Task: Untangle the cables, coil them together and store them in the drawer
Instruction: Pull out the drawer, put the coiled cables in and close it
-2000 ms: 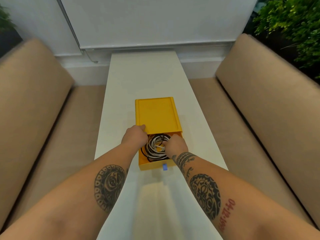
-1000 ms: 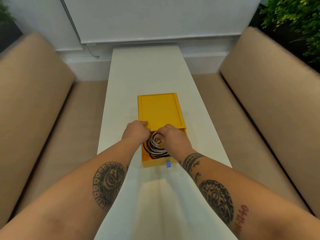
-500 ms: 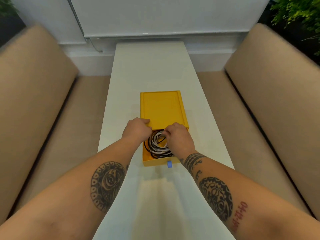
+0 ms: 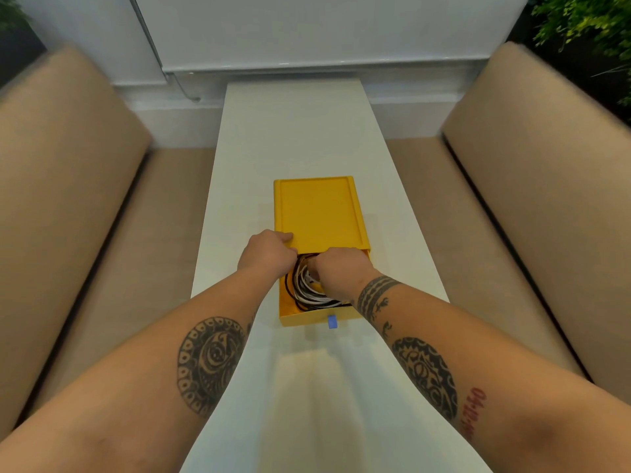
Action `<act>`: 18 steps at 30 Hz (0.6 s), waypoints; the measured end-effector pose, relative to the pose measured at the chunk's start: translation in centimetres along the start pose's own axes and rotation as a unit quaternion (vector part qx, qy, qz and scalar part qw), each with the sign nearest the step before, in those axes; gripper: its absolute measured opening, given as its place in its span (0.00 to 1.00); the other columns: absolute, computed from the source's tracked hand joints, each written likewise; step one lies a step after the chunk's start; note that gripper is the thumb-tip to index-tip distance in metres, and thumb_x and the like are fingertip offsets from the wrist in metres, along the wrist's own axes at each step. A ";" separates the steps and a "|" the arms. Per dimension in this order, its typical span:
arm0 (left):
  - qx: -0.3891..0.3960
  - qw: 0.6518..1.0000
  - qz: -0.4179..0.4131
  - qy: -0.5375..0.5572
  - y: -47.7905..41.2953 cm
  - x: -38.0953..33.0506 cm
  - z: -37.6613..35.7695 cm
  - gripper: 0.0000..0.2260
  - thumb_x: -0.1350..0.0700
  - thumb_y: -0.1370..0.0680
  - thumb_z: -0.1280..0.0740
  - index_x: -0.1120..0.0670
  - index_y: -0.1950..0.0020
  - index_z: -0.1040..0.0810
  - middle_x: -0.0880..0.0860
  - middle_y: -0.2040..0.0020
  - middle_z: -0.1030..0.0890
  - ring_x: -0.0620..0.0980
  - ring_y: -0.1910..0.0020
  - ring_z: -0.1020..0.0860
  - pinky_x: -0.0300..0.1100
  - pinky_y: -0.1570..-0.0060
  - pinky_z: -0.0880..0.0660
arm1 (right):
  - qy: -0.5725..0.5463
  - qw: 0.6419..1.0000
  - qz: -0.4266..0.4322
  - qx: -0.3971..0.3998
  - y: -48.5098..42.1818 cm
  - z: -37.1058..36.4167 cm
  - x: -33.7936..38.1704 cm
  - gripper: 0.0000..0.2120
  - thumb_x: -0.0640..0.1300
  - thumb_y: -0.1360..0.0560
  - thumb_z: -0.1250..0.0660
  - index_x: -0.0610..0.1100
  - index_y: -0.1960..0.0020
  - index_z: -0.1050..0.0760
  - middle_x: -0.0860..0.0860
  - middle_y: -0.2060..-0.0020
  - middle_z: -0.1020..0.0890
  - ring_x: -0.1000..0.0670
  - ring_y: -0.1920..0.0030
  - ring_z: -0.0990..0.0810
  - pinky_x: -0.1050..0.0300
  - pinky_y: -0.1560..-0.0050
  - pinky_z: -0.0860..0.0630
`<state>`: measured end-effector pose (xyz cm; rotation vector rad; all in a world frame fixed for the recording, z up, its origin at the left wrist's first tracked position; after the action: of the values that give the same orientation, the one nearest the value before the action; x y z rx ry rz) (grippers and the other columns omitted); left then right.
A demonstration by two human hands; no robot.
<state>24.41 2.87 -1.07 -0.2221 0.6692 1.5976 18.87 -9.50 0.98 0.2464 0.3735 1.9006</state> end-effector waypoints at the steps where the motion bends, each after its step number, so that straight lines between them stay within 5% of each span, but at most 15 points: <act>1: -0.001 1.000 -0.001 0.001 0.0 0.0 0.0 0.21 0.50 0.20 0.34 0.45 0.26 0.27 0.55 0.27 0.26 0.58 0.37 0.23 0.41 0.49 0.28 | -0.005 1.000 0.000 -0.004 0.0 -0.1 -0.1 0.04 0.41 0.21 0.39 0.47 0.51 0.26 0.50 0.64 0.29 0.43 0.59 0.27 0.52 0.60 0.31; 7: -0.002 1.000 -0.001 0.004 0.1 0.0 0.1 0.21 0.50 0.21 0.33 0.45 0.27 0.26 0.55 0.28 0.25 0.58 0.38 0.22 0.44 0.47 0.25 | -0.056 0.994 -0.058 -0.067 -0.2 -1.0 -1.3 0.10 0.40 0.22 0.38 0.46 0.45 0.21 0.45 0.57 0.23 0.42 0.60 0.27 0.53 0.61 0.31; 12: -0.008 1.000 -0.001 -0.003 0.2 0.0 0.2 0.21 0.50 0.20 0.33 0.46 0.26 0.27 0.55 0.27 0.26 0.58 0.36 0.23 0.43 0.47 0.27 | -0.054 0.992 -0.101 -0.043 -0.8 -1.7 -1.4 0.14 0.37 0.20 0.39 0.44 0.64 0.33 0.48 0.66 0.31 0.42 0.59 0.26 0.52 0.60 0.30; 18: -0.007 1.000 0.001 0.000 0.3 0.0 0.2 0.21 0.49 0.20 0.33 0.46 0.26 0.26 0.55 0.28 0.25 0.58 0.38 0.22 0.45 0.44 0.24 | -0.205 0.951 -0.205 -0.108 -0.6 -3.1 -4.7 0.05 0.37 0.24 0.35 0.43 0.56 0.22 0.44 0.59 0.19 0.40 0.56 0.19 0.53 0.60 0.26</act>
<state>24.19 2.99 -0.83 -0.2320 0.6591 1.6043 19.95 -14.18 -2.05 0.3758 -0.0655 1.4195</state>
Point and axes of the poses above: each hand's wrist, its own y-axis away from the middle knuckle, its own z-axis out of the back of the hand, x = y × z, the point moved 9 cm from there along -y, towards the middle knuckle
